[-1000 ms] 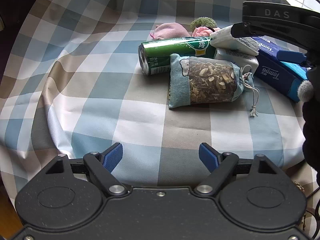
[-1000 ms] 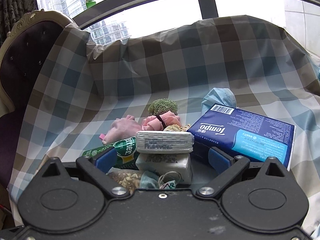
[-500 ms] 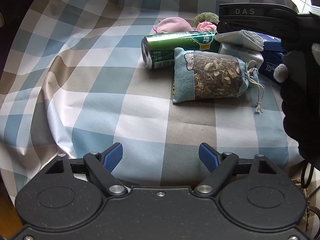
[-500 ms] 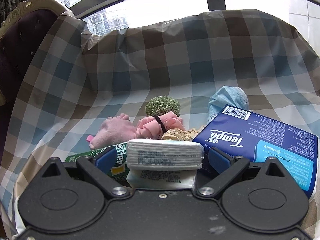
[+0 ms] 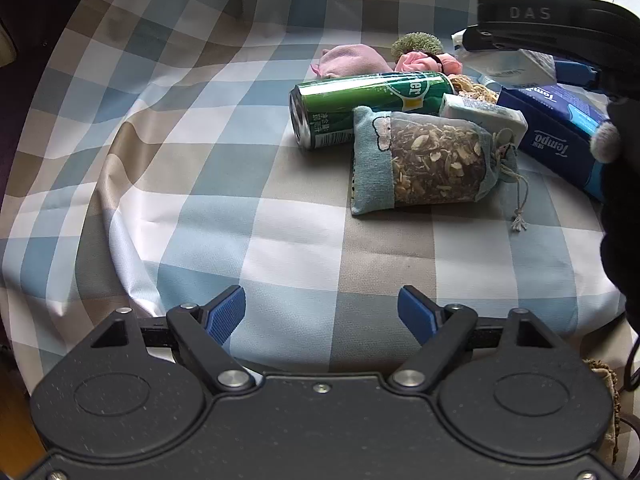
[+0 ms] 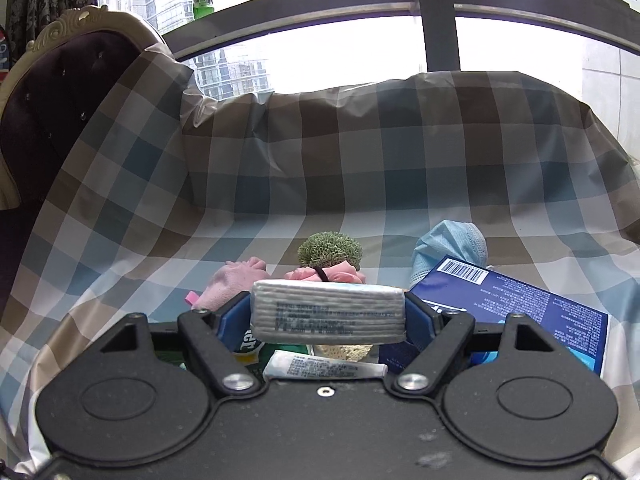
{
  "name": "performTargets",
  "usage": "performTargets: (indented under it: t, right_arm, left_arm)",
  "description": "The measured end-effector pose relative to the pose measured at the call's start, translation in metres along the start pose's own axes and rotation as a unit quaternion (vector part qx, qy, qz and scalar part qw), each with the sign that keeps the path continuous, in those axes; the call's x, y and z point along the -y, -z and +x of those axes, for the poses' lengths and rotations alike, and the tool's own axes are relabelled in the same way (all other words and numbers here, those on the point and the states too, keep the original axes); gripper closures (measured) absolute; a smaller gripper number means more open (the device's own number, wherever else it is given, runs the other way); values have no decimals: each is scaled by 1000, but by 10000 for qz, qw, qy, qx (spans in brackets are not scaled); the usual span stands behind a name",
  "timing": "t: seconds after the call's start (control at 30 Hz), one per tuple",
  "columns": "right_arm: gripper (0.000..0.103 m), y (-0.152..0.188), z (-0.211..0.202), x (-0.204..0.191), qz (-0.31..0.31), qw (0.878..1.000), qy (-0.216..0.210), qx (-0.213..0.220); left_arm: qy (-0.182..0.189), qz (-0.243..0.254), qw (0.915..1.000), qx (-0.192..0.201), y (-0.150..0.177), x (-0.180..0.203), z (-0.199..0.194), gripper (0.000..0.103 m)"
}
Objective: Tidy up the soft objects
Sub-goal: 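Reach the right tool to the white tissue pack and grasp it, then reach the left tool to the seed sachet while the right tool carries the tissue pack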
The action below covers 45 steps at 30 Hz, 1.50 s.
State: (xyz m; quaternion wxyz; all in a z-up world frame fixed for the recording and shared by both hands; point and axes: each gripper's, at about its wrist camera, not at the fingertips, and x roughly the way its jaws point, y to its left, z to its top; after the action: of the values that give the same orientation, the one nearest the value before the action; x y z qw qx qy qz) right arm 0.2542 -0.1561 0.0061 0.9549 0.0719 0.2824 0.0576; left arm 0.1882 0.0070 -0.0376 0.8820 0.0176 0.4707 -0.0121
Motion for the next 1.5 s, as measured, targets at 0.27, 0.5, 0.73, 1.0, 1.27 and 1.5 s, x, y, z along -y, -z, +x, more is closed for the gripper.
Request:
performTargets:
  t: [0.27, 0.5, 0.73, 1.0, 1.27, 1.5]
  right_arm:
    - [24, 25, -62, 33, 425, 9990, 131, 2]
    - [24, 62, -89, 52, 638, 9964, 499, -269]
    - [24, 84, -88, 61, 864, 9938, 521, -470]
    - [24, 90, -88, 72, 1063, 9920, 430, -537]
    - [24, 91, -85, 77, 1181, 9908, 361, -560]
    - [24, 92, -84, 75, 1112, 9916, 344, -571]
  left_arm:
    - [142, 51, 9997, 216, -18, 10, -3, 21]
    - [322, 404, 9972, 536, -37, 28, -2, 10]
    - [501, 462, 9960, 570, -52, 43, 11, 10]
    - [247, 2016, 9705, 1299, -50, 66, 8, 10]
    - [360, 3616, 9197, 1489, -36, 80, 13, 9]
    - [350, 4507, 8823, 1313, -37, 88, 37, 10]
